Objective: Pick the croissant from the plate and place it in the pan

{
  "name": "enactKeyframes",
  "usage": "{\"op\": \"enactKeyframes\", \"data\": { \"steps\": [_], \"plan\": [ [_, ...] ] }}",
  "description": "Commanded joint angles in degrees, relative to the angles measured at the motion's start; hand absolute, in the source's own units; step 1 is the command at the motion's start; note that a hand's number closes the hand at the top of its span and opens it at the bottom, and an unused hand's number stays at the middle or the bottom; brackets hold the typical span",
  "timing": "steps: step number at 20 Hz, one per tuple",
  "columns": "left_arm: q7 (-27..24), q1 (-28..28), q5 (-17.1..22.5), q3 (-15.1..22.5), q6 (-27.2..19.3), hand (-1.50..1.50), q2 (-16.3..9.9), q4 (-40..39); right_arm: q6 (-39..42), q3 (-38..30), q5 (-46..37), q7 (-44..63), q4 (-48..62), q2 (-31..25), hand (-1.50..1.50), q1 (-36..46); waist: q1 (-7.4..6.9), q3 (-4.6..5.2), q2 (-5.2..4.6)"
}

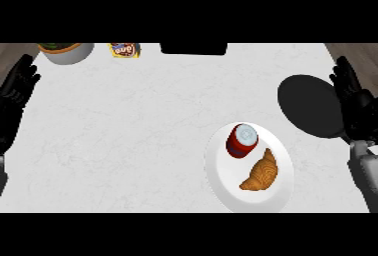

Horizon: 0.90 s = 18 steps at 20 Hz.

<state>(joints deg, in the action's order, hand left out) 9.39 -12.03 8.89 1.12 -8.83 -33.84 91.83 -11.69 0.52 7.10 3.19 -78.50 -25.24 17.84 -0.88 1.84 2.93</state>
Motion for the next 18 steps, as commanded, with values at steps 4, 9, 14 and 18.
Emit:
{"op": "enactKeyframes", "data": {
  "steps": [4, 9, 14, 18],
  "plan": [
    [-9.1, 6.1, 1.6, 5.0, -1.3, 0.00, 12.1, 2.4, 1.0, 2.5, 1.2, -1.5, -12.8, 2.9, 1.50, -5.4, 2.04, -1.73, -2.45],
    [-11.9, 10.5, 2.5, 10.6, -1.8, 0.00, 19.3, 2.6, -12.0, 1.1, -9.0, 2.9, -15.2, 1.0, -1.50, -16.8, 4.58, -1.60, -1.94],
    [-19.4, 13.2, 0.3, 13.3, -0.3, 0.00, 21.8, -1.4, -11.1, 8.1, -16.2, 3.9, -33.8, -1.4, -1.50, -35.0, 3.33, -1.66, -2.46],
    [-18.5, 11.7, -0.2, 13.6, 0.3, 0.00, 22.4, -2.2, -8.7, 7.0, -21.8, 9.6, -41.2, -7.0, -1.50, -39.8, 2.11, -1.73, -2.75]
  ]
}}
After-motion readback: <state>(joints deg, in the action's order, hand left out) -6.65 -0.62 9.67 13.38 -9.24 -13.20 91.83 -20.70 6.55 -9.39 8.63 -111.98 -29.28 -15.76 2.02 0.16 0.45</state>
